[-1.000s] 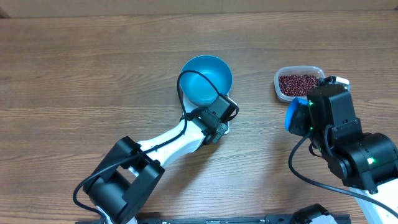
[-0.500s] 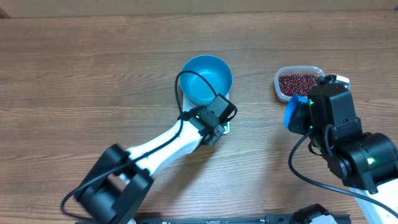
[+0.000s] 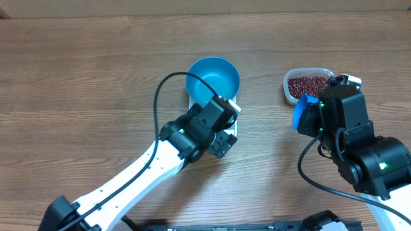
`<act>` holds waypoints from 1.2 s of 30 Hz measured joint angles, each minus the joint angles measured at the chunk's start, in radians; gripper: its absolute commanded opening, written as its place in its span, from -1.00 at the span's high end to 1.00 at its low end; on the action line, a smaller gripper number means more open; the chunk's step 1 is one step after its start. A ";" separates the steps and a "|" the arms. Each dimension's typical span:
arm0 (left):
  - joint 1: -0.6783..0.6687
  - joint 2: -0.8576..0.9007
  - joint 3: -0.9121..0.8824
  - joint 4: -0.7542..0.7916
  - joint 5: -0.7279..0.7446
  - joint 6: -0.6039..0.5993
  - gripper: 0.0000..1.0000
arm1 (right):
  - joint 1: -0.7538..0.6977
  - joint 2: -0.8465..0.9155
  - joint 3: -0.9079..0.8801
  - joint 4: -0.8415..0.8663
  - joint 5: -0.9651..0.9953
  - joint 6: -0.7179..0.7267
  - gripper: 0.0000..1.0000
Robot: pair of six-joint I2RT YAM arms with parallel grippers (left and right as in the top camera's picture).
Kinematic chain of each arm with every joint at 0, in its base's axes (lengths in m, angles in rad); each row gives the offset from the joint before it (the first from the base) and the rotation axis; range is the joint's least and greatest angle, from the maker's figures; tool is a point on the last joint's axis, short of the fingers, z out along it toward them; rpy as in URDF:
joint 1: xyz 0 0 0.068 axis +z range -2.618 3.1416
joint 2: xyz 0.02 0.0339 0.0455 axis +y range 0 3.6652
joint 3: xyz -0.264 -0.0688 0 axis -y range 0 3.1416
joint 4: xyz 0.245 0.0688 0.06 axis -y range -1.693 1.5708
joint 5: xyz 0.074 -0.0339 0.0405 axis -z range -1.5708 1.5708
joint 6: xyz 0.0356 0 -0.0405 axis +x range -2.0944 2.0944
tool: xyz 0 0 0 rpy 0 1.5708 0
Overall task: Scoop item into bowl and weigh 150g on scale
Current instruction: 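Lift the left gripper off the buttons and back away from the scale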
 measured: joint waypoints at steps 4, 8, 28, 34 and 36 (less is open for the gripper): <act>0.000 -0.047 0.000 -0.034 0.001 0.000 -0.99 | 0.000 0.000 0.000 0.000 0.000 0.000 0.93; 0.000 -0.086 0.000 -0.069 -0.013 0.000 -0.99 | 0.000 0.000 0.000 0.000 0.000 0.000 0.92; 0.000 -0.277 0.000 -0.127 -0.025 0.000 -0.99 | 0.000 0.000 0.000 0.001 0.000 0.013 0.93; 0.000 -0.277 0.000 -0.127 -0.025 0.000 -0.99 | 0.000 0.000 0.000 0.001 0.000 0.013 0.93; 0.000 -0.277 0.000 -0.127 -0.025 0.000 -0.99 | 0.000 0.000 0.000 0.001 0.000 0.013 0.93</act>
